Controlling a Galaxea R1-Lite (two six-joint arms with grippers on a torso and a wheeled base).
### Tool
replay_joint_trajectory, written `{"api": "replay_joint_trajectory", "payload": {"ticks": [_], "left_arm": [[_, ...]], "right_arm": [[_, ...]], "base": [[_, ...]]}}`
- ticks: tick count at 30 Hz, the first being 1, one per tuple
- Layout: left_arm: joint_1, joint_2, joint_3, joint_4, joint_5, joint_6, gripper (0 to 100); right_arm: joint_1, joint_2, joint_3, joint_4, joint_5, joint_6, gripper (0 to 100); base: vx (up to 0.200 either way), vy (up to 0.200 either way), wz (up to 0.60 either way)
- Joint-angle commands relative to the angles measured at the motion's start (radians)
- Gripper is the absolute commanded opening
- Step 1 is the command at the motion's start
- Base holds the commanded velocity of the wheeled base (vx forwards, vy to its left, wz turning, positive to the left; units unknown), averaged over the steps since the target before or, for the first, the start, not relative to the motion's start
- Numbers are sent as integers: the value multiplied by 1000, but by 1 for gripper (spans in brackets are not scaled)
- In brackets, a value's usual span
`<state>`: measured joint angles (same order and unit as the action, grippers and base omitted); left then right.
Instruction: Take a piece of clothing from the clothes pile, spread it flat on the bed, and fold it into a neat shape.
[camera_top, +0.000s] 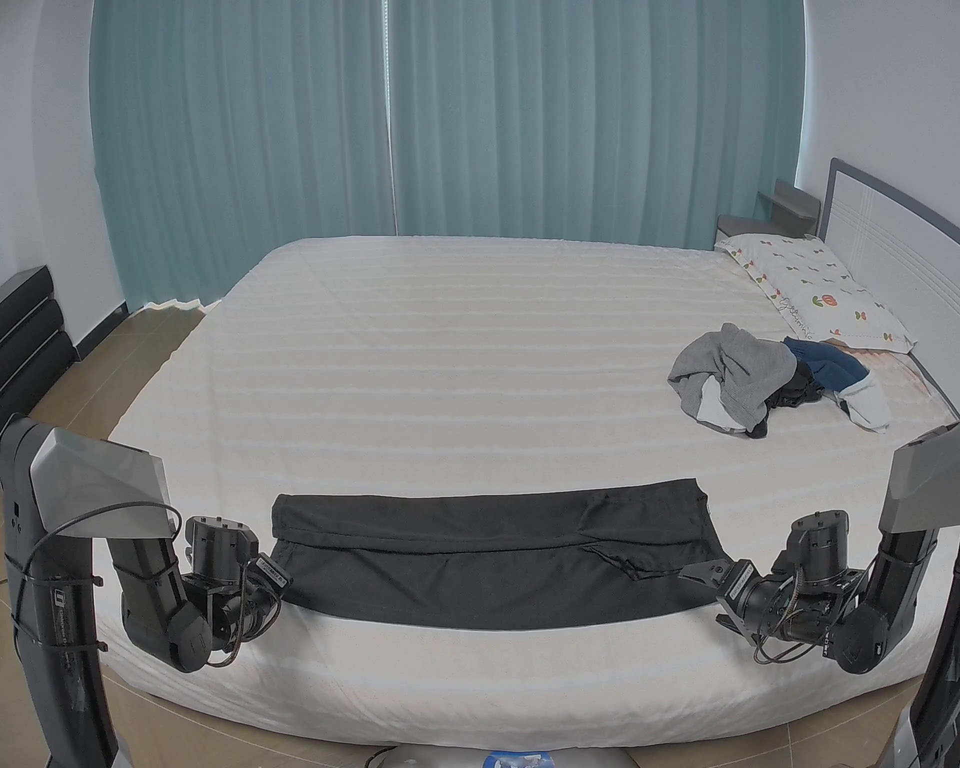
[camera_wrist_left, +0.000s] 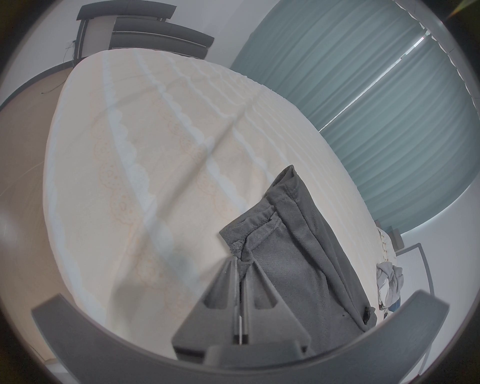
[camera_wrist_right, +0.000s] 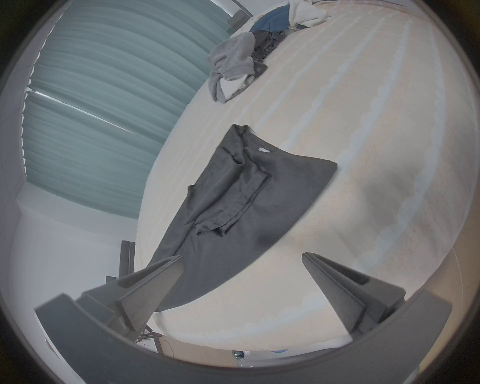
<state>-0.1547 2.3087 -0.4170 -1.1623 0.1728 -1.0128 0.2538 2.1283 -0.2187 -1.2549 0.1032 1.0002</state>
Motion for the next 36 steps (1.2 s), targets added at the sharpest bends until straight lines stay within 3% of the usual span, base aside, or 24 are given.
{"api": "replay_joint_trajectory", "payload": {"ticks": [1,5,9,15,16,26,36], "left_arm": [[7,5,3,1,2,-1,0],[6,5,3,1,2,-3,0],[7,5,3,1,2,-3,0],[7,6,1,1,2,-1,0],[7,6,1,0,2,-1,0],[7,-3,20,1,2,5,0],[41,-37,64,1,2,72,0]], "right_arm": [[-4,59,-7,0,0,0,100],[-2,105,-21,-14,-13,1,100],[2,154,-74,-11,-99,0,100],[4,177,-108,-20,-103,6,100],[4,186,-110,-20,-105,3,0],[7,176,-71,-54,-117,-23,0],[7,113,-21,-54,-117,-34,0]], "base": [[0,0,0],[0,0,0],[0,0,0],[0,0,0],[0,0,0],[0,0,0],[0,0,0]]}}
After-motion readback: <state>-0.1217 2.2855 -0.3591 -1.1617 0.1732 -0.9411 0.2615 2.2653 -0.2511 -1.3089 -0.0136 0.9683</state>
